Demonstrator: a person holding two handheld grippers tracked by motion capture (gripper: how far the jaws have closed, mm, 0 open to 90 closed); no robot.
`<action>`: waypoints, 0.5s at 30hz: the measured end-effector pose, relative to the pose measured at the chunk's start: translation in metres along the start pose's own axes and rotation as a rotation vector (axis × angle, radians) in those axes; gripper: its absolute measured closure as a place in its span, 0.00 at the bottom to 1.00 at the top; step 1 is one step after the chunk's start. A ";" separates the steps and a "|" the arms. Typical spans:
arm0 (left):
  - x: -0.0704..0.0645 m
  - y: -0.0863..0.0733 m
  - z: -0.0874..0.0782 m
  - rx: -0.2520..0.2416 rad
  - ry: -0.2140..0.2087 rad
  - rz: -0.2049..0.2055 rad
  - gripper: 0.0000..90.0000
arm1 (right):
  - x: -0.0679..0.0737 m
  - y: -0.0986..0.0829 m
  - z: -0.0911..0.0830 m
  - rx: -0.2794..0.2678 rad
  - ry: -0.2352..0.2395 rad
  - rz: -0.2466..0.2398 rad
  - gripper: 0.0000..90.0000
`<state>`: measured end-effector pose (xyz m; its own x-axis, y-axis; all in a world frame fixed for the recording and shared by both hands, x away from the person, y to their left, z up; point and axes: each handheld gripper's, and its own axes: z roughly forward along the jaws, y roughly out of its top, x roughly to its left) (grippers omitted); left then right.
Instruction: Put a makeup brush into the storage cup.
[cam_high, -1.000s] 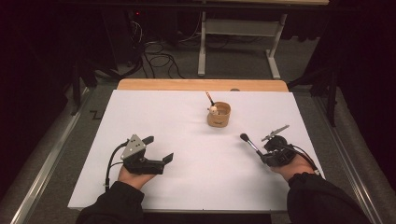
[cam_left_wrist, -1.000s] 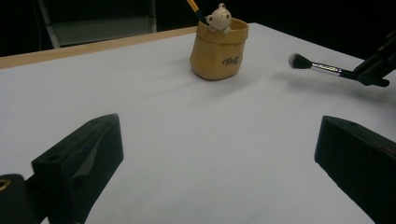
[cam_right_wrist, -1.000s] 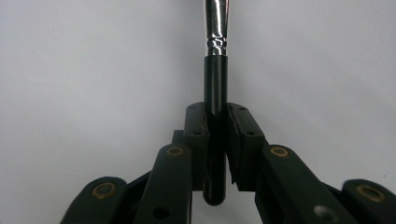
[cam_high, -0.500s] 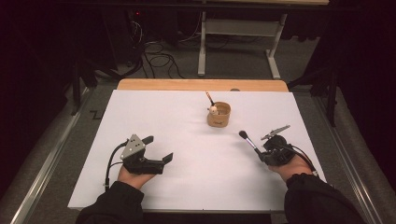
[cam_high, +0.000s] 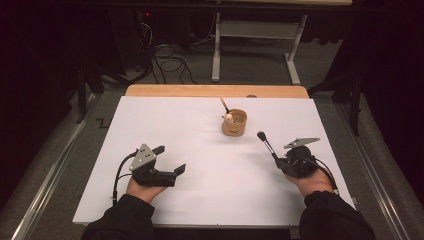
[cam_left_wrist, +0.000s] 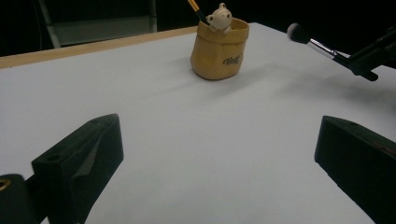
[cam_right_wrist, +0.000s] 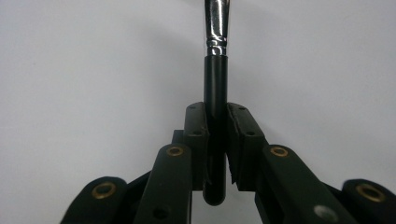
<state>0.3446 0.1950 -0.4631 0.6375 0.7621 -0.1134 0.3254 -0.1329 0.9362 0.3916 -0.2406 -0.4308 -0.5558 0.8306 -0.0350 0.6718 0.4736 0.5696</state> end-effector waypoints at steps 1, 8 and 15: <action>0.000 0.000 0.000 0.000 0.000 0.000 0.02 | 0.000 0.000 0.000 0.000 0.000 0.000 0.90; 0.001 -0.001 0.001 0.005 0.003 -0.001 0.02 | 0.002 -0.001 0.007 -0.074 0.014 0.029 0.90; 0.001 -0.001 0.002 0.007 0.004 0.000 0.02 | 0.002 -0.003 0.013 -0.174 0.020 0.073 0.90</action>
<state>0.3467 0.1949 -0.4648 0.6346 0.7647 -0.1119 0.3299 -0.1371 0.9340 0.3945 -0.2362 -0.4430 -0.5196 0.8540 0.0273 0.6170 0.3529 0.7034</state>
